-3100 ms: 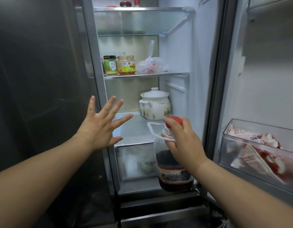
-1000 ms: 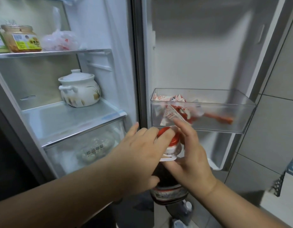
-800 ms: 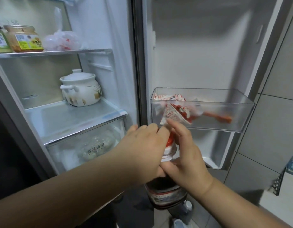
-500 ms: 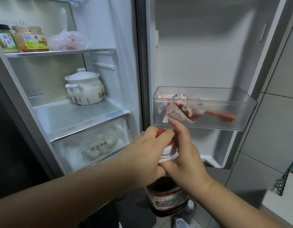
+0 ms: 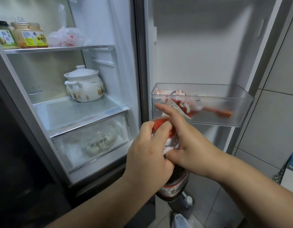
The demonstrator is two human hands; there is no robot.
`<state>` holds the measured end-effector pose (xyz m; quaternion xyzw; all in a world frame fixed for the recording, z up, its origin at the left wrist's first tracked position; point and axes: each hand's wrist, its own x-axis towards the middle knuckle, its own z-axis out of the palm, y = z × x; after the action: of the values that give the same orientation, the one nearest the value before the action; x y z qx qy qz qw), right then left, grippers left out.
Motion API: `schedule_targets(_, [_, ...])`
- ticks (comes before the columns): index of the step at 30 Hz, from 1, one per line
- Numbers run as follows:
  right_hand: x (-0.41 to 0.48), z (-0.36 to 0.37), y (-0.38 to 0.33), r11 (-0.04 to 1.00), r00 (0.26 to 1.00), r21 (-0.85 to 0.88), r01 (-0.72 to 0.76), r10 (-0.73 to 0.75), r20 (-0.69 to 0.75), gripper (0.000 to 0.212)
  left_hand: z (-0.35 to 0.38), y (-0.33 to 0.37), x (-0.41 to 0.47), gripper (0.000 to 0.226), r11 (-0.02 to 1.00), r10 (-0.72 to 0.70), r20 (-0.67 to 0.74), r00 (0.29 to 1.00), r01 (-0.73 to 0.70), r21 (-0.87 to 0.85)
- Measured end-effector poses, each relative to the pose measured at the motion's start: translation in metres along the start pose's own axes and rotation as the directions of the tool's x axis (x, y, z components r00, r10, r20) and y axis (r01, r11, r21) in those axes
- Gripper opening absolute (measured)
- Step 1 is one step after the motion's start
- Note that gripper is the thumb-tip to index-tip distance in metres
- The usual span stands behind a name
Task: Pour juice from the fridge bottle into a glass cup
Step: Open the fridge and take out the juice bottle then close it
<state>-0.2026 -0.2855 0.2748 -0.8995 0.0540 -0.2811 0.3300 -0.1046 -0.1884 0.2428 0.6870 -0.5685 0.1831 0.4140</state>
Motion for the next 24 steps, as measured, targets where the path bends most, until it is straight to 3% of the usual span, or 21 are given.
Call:
schedule_targets(5, [0.004, -0.017, -0.012, 0.998, 0.998, 0.054, 0.036, -0.039, 0.055, 0.090, -0.001, 0.014, 0.012, 0.046, 1.000, -0.008, -0.145, 0.989, 0.012, 0.029])
schedule_targets(10, [-0.005, -0.019, -0.016, 0.994, 0.995, 0.039, 0.098, -0.098, -0.020, 0.086, -0.008, 0.020, 0.019, 0.044, 0.994, 0.102, -0.114, 0.988, -0.099, 0.039])
schedule_targets(14, [-0.019, -0.022, -0.005, 0.953, 0.973, -0.233, 0.192, -0.216, -0.084, 0.088, -0.007, 0.019, 0.027, 0.041, 0.987, 0.159, -0.077, 0.984, -0.157, 0.033])
schedule_targets(17, [-0.023, -0.036, 0.010, 0.889, 0.962, -0.431, 0.157, -0.235, -0.135, 0.086, 0.000, 0.020, 0.029, 0.039, 0.982, 0.190, -0.026, 0.981, -0.190, -0.007])
schedule_targets(24, [-0.028, -0.099, 0.055, 0.712, 0.944, -0.702, 0.019, -0.243, -0.221, 0.072, 0.016, 0.040, 0.034, 0.047, 0.998, 0.033, 0.044, 0.998, -0.031, -0.052])
